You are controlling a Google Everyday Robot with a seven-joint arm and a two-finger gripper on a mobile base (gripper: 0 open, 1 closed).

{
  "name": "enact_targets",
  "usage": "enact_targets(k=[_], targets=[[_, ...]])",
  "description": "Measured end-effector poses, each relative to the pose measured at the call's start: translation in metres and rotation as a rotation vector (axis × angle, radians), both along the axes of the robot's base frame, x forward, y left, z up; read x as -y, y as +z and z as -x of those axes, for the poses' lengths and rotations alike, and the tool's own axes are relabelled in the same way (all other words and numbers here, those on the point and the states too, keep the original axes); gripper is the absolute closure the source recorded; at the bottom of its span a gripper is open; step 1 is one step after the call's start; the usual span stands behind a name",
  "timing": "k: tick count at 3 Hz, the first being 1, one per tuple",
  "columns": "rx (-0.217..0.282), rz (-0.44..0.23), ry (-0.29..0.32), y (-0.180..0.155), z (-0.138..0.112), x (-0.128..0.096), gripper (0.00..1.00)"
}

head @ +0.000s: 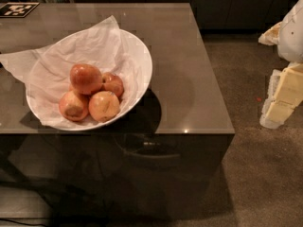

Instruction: Pick apple from white bowl

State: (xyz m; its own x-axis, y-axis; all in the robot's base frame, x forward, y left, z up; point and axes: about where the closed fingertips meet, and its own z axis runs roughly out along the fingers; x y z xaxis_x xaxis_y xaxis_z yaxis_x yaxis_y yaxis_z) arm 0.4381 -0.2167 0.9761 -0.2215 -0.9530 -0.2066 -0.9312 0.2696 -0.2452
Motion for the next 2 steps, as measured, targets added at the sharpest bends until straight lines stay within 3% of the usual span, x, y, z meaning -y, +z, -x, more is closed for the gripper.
enact_targets(k=[2], targets=[[0.016,-0.020,0.013,0.0094,-0.0005,-0.0086,0.00]])
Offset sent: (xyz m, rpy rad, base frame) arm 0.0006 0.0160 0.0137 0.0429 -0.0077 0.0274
